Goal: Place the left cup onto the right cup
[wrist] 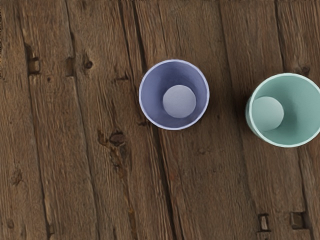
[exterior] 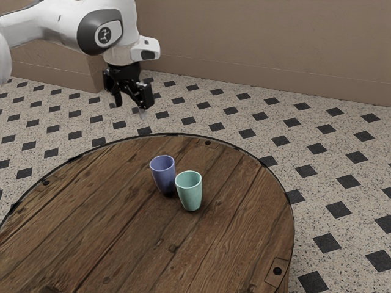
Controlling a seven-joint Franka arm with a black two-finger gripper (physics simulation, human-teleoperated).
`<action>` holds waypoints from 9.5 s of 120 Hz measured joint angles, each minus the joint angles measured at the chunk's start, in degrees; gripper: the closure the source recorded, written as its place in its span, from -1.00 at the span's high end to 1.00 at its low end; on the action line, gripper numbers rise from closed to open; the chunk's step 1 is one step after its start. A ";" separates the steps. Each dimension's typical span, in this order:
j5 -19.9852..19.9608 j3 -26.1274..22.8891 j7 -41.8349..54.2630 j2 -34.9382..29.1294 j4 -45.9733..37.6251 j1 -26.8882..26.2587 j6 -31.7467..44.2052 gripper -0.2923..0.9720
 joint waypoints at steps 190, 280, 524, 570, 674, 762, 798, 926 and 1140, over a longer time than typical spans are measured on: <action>-0.74 -3.54 -5.46 8.60 -6.04 -0.02 14.73 0.32; -0.87 -0.77 -4.39 13.68 -5.96 0.67 19.80 0.21; -1.00 -1.36 -2.64 20.26 -4.58 0.67 26.02 0.14; -0.98 -1.29 -2.52 21.30 -3.71 0.67 26.23 -0.03; -1.58 -1.28 -2.33 22.76 -3.14 0.59 26.98 -0.56; -0.69 -1.27 -2.73 17.93 -3.44 0.24 24.89 -0.70; -0.23 -1.55 -3.19 13.29 -3.59 -0.30 20.87 -0.70; 4.78 -12.18 -14.70 7.68 -2.15 -1.81 10.00 -0.70; 8.12 -14.01 -25.76 14.09 -0.73 -1.60 12.04 -0.70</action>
